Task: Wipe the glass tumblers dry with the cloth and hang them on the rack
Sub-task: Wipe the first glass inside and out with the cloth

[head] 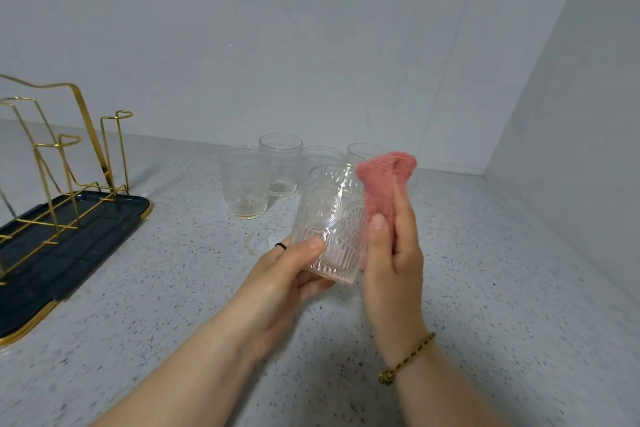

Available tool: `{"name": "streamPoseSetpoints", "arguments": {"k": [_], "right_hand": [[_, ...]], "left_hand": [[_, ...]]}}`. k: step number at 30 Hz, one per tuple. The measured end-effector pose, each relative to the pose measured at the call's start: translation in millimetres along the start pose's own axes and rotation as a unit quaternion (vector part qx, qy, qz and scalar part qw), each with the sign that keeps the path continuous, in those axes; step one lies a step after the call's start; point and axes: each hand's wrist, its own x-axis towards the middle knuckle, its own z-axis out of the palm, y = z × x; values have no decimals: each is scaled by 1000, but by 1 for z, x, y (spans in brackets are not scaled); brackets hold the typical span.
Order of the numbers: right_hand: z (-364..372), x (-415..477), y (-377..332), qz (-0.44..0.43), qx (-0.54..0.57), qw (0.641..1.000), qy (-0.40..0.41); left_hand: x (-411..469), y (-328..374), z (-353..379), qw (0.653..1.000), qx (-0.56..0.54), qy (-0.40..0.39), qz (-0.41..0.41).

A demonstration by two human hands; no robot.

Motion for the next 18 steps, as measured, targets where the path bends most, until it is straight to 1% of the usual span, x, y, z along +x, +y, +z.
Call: {"name": "streamPoseSetpoints", "arguments": {"k": [3,5,6,8,10,12,14,16,18], "right_hand": [[7,-6,6,71,31,995,-61],[14,-14,4,81,42,991,-98],[16,-17,1,79,50,990,-104],[18,-19,-4,85,79,988,-102],[18,-18,-5,103,97,986,-82],[16,-15,-5,108,90,988,-69],[16,-14,-1,104,81,989,-61],[15,-13,4,82,41,994,-52],[16,-14,7,58,-2,997,-50]], "left_hand": [[1,8,2,998,-62,26,8],[1,13,2,994,-91,46,26],[0,15,1,994,-87,53,35],[0,16,-1,996,-17,70,46],[-1,15,-1,995,50,77,48],[-3,15,-1,992,83,79,47],[-2,15,-3,986,120,95,63],[1,14,-7,981,121,131,75],[1,11,-7,983,97,140,64]]}}
